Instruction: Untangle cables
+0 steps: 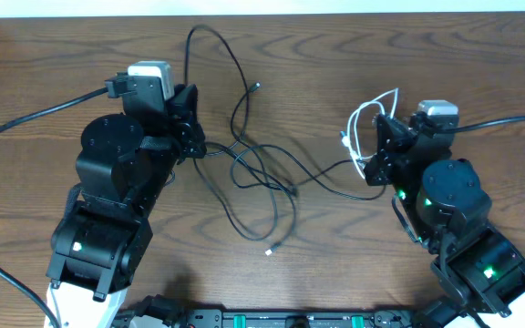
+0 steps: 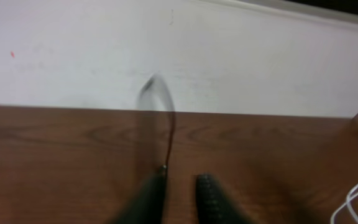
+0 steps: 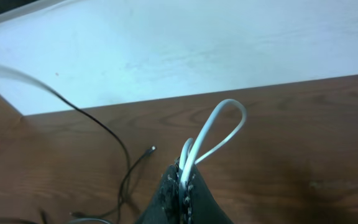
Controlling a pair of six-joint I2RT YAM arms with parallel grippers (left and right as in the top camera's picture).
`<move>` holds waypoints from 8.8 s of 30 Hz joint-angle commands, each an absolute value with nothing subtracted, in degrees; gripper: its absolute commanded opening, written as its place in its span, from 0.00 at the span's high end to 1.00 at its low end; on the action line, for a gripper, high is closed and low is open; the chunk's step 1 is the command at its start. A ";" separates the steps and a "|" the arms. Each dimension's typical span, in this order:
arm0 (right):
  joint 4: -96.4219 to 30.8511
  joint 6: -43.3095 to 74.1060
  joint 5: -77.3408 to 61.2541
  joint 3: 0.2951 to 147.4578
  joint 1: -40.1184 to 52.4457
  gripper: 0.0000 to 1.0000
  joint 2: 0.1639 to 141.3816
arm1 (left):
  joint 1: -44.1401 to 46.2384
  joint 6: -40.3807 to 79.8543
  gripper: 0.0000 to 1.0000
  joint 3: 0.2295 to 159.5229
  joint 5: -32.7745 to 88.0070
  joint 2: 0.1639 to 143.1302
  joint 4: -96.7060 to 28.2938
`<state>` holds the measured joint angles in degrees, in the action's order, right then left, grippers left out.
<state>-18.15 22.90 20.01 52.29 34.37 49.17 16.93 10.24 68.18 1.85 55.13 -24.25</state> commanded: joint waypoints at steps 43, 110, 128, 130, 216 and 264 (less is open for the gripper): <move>-30.37 12.58 23.38 75.46 34.44 0.99 49.01 | 16.84 10.15 0.05 68.58 2.57 61.73 -27.83; -36.34 17.80 7.03 54.59 22.65 0.05 91.94 | 16.84 10.13 0.04 68.58 2.57 61.73 -28.29; -35.09 16.47 3.95 53.89 22.22 0.99 91.90 | 16.84 10.13 0.04 68.58 2.55 61.73 -28.38; -35.14 16.19 3.42 53.89 22.22 0.99 91.72 | 16.84 10.13 0.04 68.58 2.55 61.73 -28.64; -60.34 -2.44 51.62 136.16 22.22 0.99 63.92 | 16.84 10.13 0.04 68.58 2.33 69.63 -30.59; -87.42 17.72 13.41 119.00 -9.02 0.99 97.82 | 16.84 10.11 0.04 68.58 2.33 69.63 -30.89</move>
<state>-87.24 19.77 17.87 119.24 -8.78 97.12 16.93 10.48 68.18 2.66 69.30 -30.72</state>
